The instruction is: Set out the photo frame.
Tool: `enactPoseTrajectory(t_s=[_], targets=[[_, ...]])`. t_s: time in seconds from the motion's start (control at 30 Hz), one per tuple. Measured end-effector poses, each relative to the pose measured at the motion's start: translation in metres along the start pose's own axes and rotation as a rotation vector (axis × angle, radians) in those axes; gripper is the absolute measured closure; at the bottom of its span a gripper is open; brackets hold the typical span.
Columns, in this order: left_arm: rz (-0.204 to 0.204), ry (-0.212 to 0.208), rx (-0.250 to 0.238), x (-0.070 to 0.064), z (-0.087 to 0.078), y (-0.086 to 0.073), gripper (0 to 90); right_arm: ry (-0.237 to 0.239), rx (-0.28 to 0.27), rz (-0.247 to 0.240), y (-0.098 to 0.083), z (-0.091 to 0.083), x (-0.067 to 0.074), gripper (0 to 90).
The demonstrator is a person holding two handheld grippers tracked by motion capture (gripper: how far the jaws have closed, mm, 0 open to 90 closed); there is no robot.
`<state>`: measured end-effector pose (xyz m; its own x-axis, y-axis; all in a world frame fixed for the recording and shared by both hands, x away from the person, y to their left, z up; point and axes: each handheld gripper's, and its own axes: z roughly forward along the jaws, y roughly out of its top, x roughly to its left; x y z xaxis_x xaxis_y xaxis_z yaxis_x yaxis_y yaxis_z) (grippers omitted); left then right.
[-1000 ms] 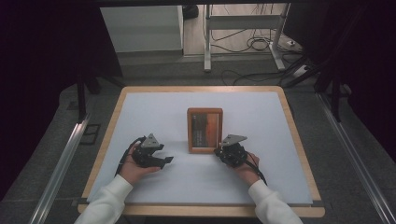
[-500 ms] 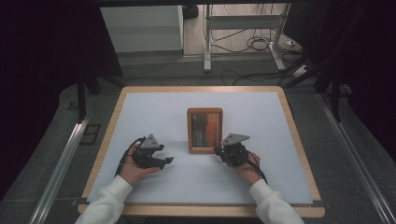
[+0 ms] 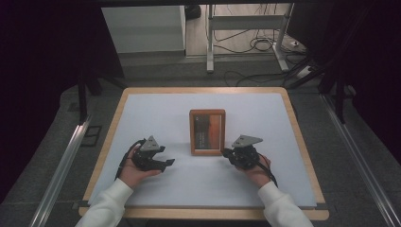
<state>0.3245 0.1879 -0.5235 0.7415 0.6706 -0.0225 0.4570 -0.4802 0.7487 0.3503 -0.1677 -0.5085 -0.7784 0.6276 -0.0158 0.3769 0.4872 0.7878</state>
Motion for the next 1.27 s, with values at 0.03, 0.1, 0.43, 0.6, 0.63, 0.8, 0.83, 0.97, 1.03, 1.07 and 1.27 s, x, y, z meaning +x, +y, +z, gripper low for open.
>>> enactPoseTrajectory(t_s=[0.03, 0.1, 0.43, 0.6, 0.63, 0.8, 0.83, 0.97, 1.03, 1.07, 1.27], targets=[[0.0, 0.004, -0.002, -0.001, -0.001, 0.0, 32.1, 0.003, -0.006, 0.004, -0.001, -0.003, 0.0, 73.4], [0.004, 0.012, -0.004, -0.002, -0.004, -0.002, 31.9, -0.009, -0.021, 0.021, -0.004, -0.01, 0.0, 58.6], [-0.011, 0.033, -0.017, -0.002, -0.015, -0.012, 31.8, -0.055, -0.082, 0.132, -0.031, -0.046, -0.012, 30.6], [-0.024, 0.039, -0.014, -0.001, -0.017, -0.016, 31.8, -0.08, -0.076, 0.142, -0.051, -0.062, -0.017, 29.4], [-0.025, 0.039, -0.012, -0.001, -0.017, -0.017, 31.8, -0.085, -0.078, 0.148, -0.054, -0.065, -0.018, 29.4], [-0.032, 0.046, -0.007, -0.001, -0.017, -0.019, 31.7, -0.097, -0.078, 0.153, -0.061, -0.072, -0.021, 28.1], [-0.033, 0.045, -0.006, 0.0, -0.016, -0.019, 31.7, -0.103, -0.075, 0.152, -0.061, -0.071, -0.022, 28.0], [-0.024, 0.04, -0.001, -0.001, -0.015, -0.019, 31.7, -0.1, -0.08, 0.154, -0.061, -0.07, -0.022, 28.0], [-0.024, 0.037, 0.003, -0.001, -0.014, -0.019, 31.7, -0.102, -0.079, 0.151, -0.06, -0.07, -0.022, 27.9], [-0.024, 0.036, 0.004, 0.0, -0.014, -0.02, 31.6, -0.105, -0.078, 0.149, -0.06, -0.069, -0.022, 27.7], [-0.022, 0.036, -0.001, 0.0, -0.013, -0.018, 31.6, -0.14, -0.08, 0.144, -0.061, -0.07, -0.023, 23.9]])
